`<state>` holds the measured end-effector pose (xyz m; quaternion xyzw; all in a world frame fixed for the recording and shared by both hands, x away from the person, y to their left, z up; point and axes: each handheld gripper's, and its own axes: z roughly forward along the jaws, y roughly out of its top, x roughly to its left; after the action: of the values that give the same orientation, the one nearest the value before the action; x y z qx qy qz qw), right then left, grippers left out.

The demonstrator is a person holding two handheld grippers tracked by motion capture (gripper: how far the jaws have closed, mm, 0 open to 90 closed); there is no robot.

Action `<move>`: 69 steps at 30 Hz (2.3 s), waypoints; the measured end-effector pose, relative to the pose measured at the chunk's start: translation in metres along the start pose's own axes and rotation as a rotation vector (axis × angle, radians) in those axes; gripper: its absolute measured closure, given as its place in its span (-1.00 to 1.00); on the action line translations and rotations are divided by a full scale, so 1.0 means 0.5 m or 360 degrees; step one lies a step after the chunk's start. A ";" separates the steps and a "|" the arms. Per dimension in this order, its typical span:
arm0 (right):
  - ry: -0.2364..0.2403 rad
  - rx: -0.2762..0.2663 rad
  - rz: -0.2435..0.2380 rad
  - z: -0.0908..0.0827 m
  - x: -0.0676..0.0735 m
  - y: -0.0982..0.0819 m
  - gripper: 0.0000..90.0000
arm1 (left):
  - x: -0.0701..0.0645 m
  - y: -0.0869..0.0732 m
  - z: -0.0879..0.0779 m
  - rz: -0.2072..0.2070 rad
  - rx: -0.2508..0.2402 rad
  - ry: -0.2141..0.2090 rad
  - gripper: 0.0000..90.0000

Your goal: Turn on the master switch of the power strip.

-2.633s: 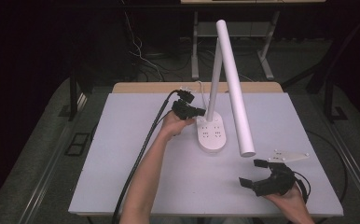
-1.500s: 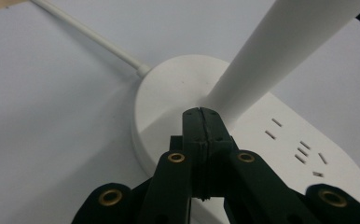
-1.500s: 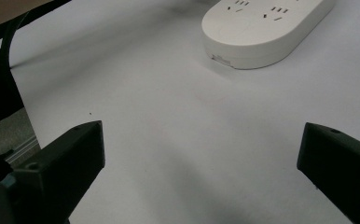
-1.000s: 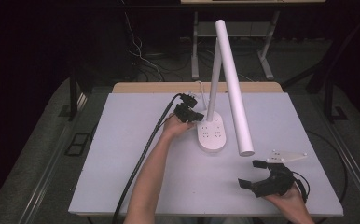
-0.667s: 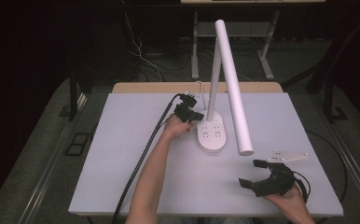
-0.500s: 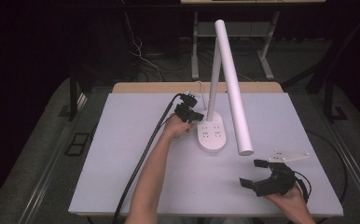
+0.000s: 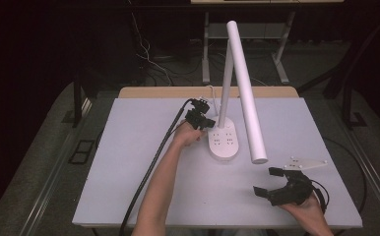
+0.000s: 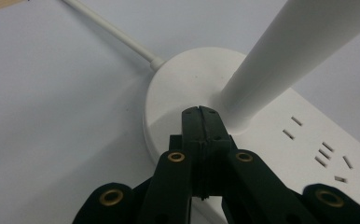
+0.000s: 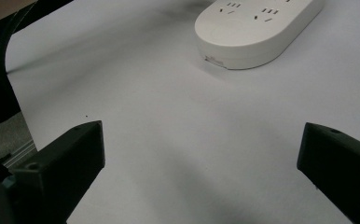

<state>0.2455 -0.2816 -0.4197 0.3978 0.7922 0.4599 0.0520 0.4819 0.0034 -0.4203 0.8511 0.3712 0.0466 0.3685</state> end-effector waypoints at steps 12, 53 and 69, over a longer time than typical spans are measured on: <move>-0.0001 -0.0009 0.0011 -0.004 -0.007 -0.002 -0.99 | -0.005 -0.008 -0.015 0.0060 -0.0039 0.0028 1.00; -0.0006 -0.0018 0.0004 -0.004 -0.007 -0.003 -0.99 | -0.008 -0.044 -0.237 0.0065 -0.0248 -0.0132 -0.93; -0.0007 -0.0026 0.0005 -0.005 -0.007 -0.003 -0.99 | -0.011 -0.113 -0.324 0.0050 -0.0323 -0.0109 -1.00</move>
<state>0.2462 -0.2860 -0.4204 0.3996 0.7876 0.4656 0.0562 0.3871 0.1212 -0.3396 0.8161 0.3384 0.0606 0.4645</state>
